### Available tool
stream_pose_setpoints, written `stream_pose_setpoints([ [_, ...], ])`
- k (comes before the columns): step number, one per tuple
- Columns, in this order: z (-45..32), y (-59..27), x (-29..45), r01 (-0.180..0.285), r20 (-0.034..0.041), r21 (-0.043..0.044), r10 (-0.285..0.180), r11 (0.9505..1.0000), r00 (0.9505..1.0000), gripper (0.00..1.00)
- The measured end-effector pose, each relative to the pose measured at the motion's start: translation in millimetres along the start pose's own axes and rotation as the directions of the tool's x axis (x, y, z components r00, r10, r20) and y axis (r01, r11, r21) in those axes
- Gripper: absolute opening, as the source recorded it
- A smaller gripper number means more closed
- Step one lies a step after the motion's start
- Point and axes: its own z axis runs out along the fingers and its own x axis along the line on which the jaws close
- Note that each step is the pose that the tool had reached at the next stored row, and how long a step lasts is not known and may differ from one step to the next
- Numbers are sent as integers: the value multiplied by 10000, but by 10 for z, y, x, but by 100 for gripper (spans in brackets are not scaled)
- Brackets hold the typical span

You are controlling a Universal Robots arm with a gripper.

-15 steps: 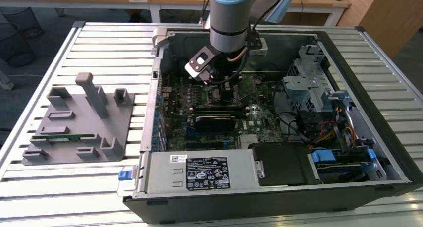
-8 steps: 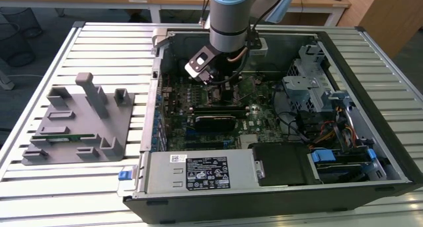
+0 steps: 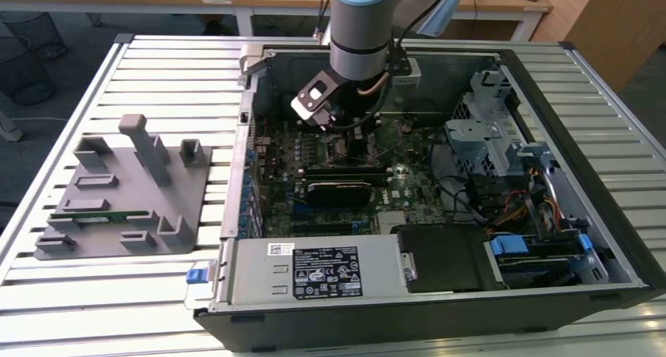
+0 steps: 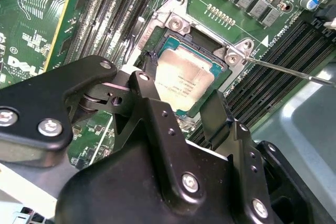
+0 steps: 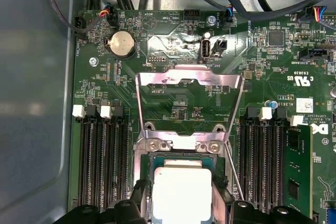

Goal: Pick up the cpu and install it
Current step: 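Close the cpu cover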

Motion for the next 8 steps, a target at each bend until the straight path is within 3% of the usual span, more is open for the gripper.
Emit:
stream_pose_setpoints([
  [8, -34, 1, 2, 0, 4, 0, 0, 10000, 10000, 60],
])
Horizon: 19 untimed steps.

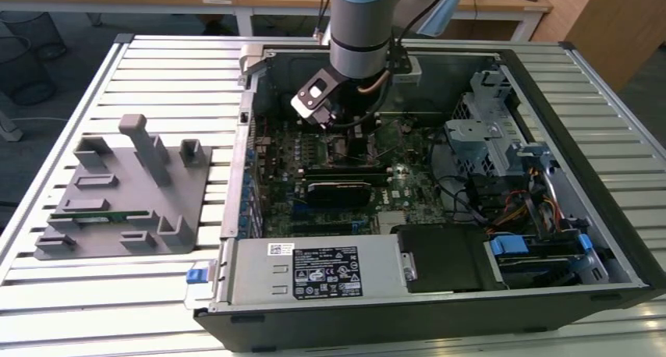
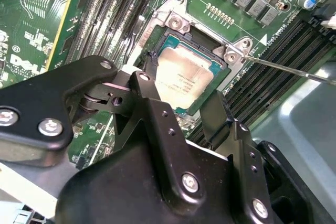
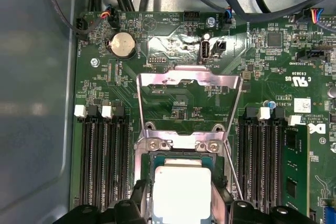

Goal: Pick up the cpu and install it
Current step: 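Close the cpu cover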

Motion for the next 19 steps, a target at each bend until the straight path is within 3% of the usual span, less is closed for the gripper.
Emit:
stream_pose_setpoints([
  [6, -11, 0, 0, 0, 3, 1, 0, 10000, 10000, 60],
  [15, -91, 3, 3, -1, 4, 2, 1, 10000, 10000, 58],
  [17, -105, 5, 4, -1, 4, 5, 1, 10000, 10000, 46],
  [19, -119, 8, 5, 0, 4, 13, 0, 10000, 10000, 40],
])
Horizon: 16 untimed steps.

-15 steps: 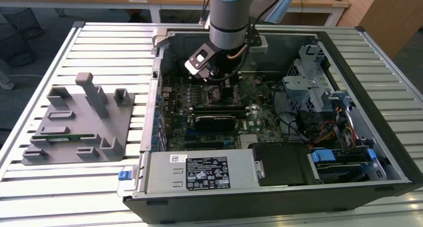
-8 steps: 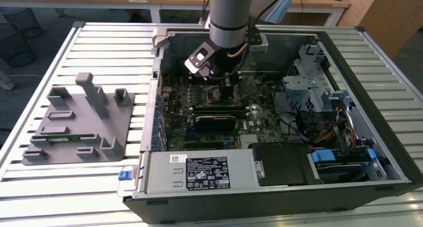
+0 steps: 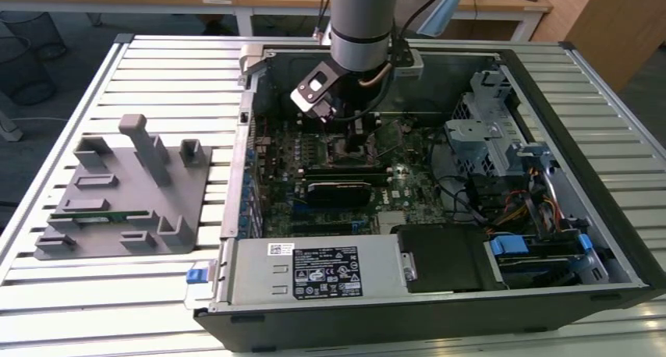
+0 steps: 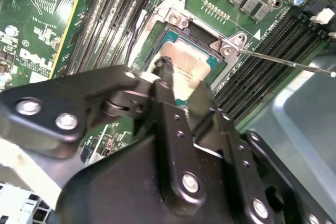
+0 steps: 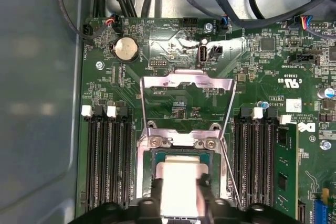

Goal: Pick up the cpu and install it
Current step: 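Close the cpu cover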

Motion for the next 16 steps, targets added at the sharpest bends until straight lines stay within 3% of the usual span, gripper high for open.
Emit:
stream_pose_setpoints([
  [1, -8, 1, 0, 0, 0, 5, 0, 10000, 10000, 40],
  [3, -24, 2, 1, -2, 0, 11, 2, 10000, 10000, 28],
  [4, -31, 3, 1, -2, 0, 14, 2, 10000, 10000, 28],
  [8, -47, 5, 2, -1, -1, 21, 1, 10000, 10000, 11],
  [16, -57, 6, 2, -1, -1, 22, 1, 10000, 10000, 11],
])
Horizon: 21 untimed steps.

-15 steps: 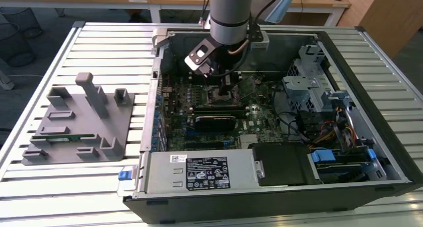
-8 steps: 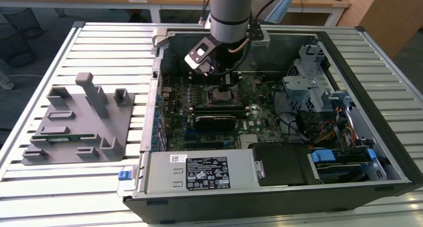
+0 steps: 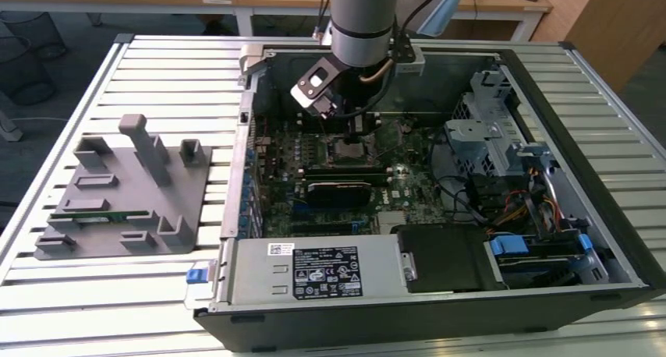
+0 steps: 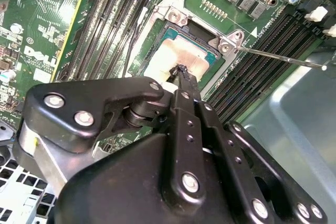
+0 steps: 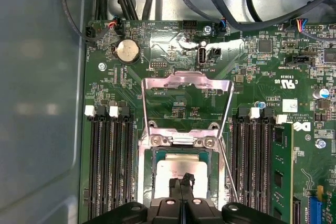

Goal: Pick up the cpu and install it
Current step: 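Close the cpu cover, then install the first cpu locking lever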

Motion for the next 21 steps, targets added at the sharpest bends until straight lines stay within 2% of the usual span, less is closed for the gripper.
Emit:
stream_pose_setpoints([
  [9, -3, 1, 0, 0, 0, 0, 0, 10000, 10000, 11],
  [16, -6, 62, 0, -2, 3, 19, 2, 10000, 10000, 11],
  [21, -89, 65, 3, -1, -1, 20, 1, 10000, 10000, 11],
])
